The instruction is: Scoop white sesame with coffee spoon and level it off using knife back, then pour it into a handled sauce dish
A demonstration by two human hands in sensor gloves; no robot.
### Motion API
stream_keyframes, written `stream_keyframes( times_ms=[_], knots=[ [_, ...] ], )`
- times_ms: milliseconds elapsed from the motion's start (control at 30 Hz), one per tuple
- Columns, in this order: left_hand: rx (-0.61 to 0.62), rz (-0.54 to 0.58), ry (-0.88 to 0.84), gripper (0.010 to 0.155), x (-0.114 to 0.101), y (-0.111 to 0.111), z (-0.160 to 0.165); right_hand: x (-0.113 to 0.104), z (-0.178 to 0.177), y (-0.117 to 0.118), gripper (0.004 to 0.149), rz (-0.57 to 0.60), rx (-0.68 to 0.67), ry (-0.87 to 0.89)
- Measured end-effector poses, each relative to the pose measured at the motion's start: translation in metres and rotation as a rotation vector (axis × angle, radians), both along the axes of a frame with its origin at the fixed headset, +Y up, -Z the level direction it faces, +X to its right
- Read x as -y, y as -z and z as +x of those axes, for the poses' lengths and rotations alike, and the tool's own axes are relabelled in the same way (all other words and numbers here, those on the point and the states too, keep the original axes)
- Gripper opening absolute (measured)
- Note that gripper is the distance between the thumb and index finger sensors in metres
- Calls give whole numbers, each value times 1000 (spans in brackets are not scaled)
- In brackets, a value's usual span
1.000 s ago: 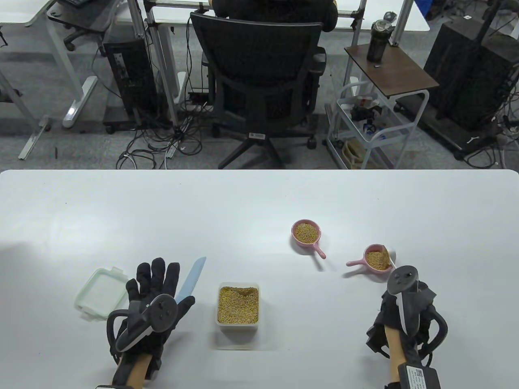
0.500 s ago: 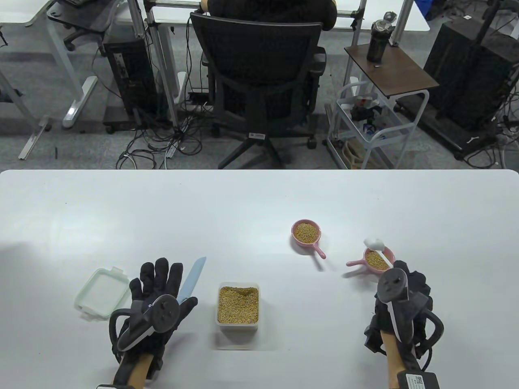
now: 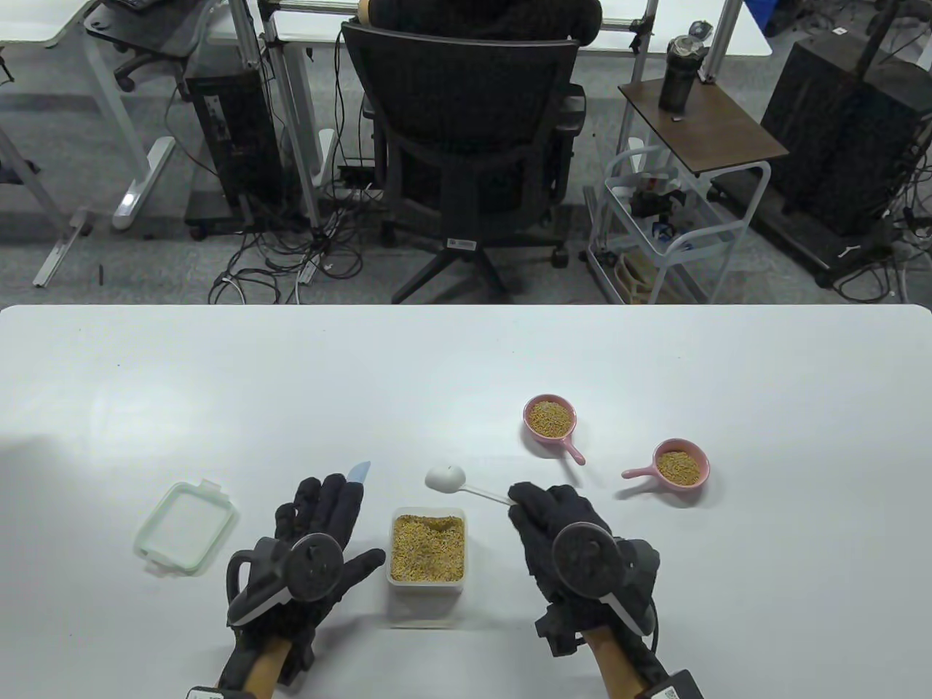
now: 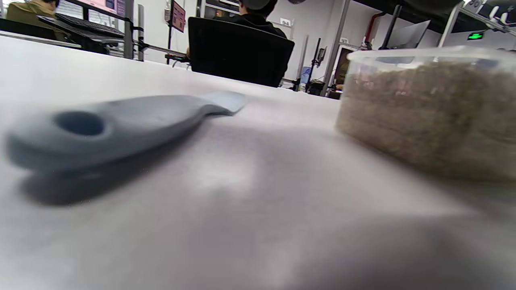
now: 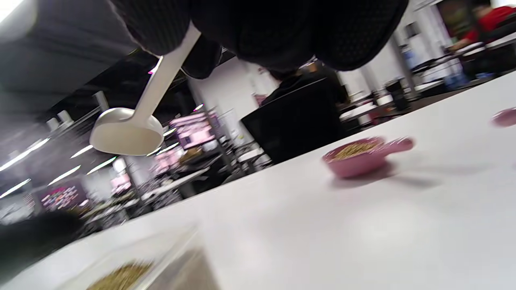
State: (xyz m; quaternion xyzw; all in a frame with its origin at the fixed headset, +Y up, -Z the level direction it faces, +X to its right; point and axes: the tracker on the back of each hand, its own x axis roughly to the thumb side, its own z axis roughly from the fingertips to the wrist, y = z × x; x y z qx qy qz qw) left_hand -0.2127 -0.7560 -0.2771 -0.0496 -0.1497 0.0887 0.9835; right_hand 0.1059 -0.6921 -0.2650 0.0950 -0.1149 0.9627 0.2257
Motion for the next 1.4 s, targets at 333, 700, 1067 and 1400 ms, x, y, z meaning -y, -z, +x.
stream_keyframes(
  times_ms=[333,700,1067,1400],
  knots=[
    [102,-89,-32,96,5,2,12,14,-33,-8,40,25,-79,-208],
    [141,-174,-47,100,11,13,22,20,-44,-8,38,95,-63,-384],
    [134,-189,-55,100,12,13,21,15,-45,-8,38,15,-77,-500],
    [127,-195,-49,100,12,12,21,14,-50,-10,39,-59,-119,-519]
  ],
)
